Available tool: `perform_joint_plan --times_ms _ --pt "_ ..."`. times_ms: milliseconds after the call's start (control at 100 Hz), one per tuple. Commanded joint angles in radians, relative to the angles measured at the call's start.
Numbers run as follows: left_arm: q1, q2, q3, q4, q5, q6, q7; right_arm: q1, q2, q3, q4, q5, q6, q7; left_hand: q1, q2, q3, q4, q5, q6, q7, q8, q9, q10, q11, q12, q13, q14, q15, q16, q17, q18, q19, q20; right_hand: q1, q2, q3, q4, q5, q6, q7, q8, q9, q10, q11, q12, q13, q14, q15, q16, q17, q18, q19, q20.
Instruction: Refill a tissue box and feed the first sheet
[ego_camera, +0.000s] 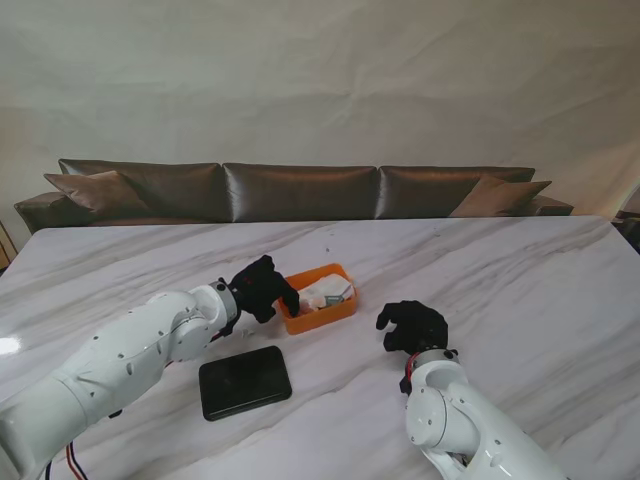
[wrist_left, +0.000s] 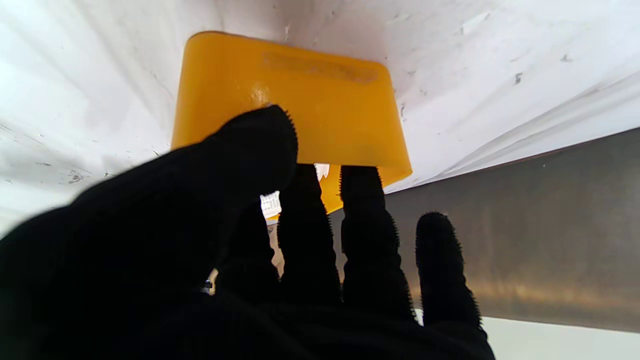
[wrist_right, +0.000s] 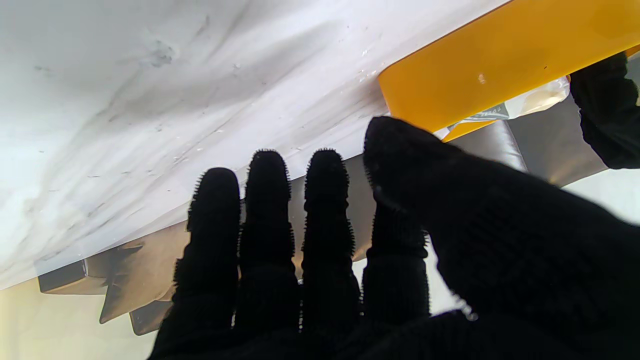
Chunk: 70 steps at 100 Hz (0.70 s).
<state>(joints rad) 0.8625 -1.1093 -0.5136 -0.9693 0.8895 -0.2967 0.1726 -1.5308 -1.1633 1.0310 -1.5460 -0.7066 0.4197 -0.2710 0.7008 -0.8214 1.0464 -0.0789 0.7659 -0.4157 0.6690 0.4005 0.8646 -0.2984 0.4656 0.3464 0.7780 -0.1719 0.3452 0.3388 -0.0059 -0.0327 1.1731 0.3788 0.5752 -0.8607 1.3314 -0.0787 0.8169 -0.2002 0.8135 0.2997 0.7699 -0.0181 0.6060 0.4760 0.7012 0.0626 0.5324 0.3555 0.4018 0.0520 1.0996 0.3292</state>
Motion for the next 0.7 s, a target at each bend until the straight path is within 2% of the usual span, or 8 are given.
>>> perform_joint_plan --times_ms 0,120,380,580,650,690 --pt "-0.004 0.008 -0.004 -0.025 0.01 0.006 -0.024 -0.001 -0.004 -0.001 0.005 0.002 -0.005 0.007 -0.022 -0.052 -0.01 -0.049 -0.037 0.015 -0.013 -0.011 -0.044 -0.005 -0.012 -0.011 -0.033 -0.01 -0.015 -0.005 -0.034 0.028 -0.442 -0.016 0.026 -0.023 0.041 -0.023 0.017 -0.009 0.017 -0.012 0.005 0.003 0.016 0.008 0.013 -0.024 -0.009 0.009 -0.012 -0.014 -0.017 -0.013" --pt "-0.02 0.009 0.02 -0.02 0.018 0.019 -0.034 0.0 -0.006 0.0 0.008 0.006 -0.008 0.002 -0.043 -0.045 -0.014 -0.061 -0.044 0.015 -0.017 -0.011 -0.048 -0.005 -0.01 -0.01 -0.035 -0.007 -0.015 -0.002 -0.034 0.035 -0.459 -0.025 0.026 -0.024 0.041 -0.024 0.017 -0.009 0.018 -0.012 0.006 0.004 0.016 0.009 0.014 -0.023 -0.009 0.009 -0.013 -0.014 -0.017 -0.014" --pt "-0.044 -0.029 0.091 0.078 -0.052 0.033 0.012 -0.002 -0.007 0.002 0.011 0.01 -0.011 -0.003 -0.081 -0.055 -0.022 -0.078 -0.017 0.018 0.034 0.015 -0.015 0.013 0.029 0.007 -0.008 0.027 0.036 0.048 -0.024 0.123 -0.429 -0.007 0.026 -0.027 0.04 -0.026 0.018 -0.01 0.02 -0.012 0.009 0.003 0.016 0.009 0.018 -0.022 -0.008 0.01 -0.012 -0.013 -0.017 -0.013" --pt "-0.049 -0.059 0.113 0.138 -0.096 0.027 0.056 -0.004 -0.008 0.003 0.01 0.008 -0.008 -0.006 -0.1 -0.071 -0.021 -0.088 -0.031 0.006 0.194 0.109 -0.018 0.03 0.164 0.08 -0.045 0.078 0.154 0.197 -0.005 0.175 -0.4 0.01 0.026 -0.029 0.04 -0.028 0.02 -0.009 0.023 -0.014 0.012 0.004 0.017 0.009 0.02 -0.023 -0.008 0.011 -0.012 -0.013 -0.017 -0.013" --pt "-0.05 -0.067 0.12 0.153 -0.103 0.027 0.072 -0.003 -0.008 0.003 0.011 0.008 -0.008 -0.008 -0.095 -0.084 -0.033 -0.126 -0.05 -0.012 0.266 0.163 -0.036 0.034 0.236 0.143 -0.074 0.095 0.215 0.267 0.006 0.201 -0.361 0.03 0.027 -0.029 0.04 -0.028 0.021 -0.011 0.024 -0.014 0.015 0.004 0.017 0.01 0.022 -0.023 -0.007 0.011 -0.012 -0.013 -0.017 -0.013" --pt "-0.051 -0.072 0.125 0.164 -0.109 0.026 0.08 -0.003 -0.008 0.002 0.012 0.008 -0.008 -0.009 -0.093 -0.089 -0.037 -0.138 -0.057 -0.017 0.297 0.193 -0.043 0.036 0.269 0.18 -0.088 0.102 0.245 0.299 0.017 0.22 -0.341 0.041 0.026 -0.031 0.039 -0.029 0.021 -0.01 0.024 -0.015 0.015 0.003 0.017 0.01 0.023 -0.023 -0.007 0.011 -0.011 -0.013 -0.016 -0.013"
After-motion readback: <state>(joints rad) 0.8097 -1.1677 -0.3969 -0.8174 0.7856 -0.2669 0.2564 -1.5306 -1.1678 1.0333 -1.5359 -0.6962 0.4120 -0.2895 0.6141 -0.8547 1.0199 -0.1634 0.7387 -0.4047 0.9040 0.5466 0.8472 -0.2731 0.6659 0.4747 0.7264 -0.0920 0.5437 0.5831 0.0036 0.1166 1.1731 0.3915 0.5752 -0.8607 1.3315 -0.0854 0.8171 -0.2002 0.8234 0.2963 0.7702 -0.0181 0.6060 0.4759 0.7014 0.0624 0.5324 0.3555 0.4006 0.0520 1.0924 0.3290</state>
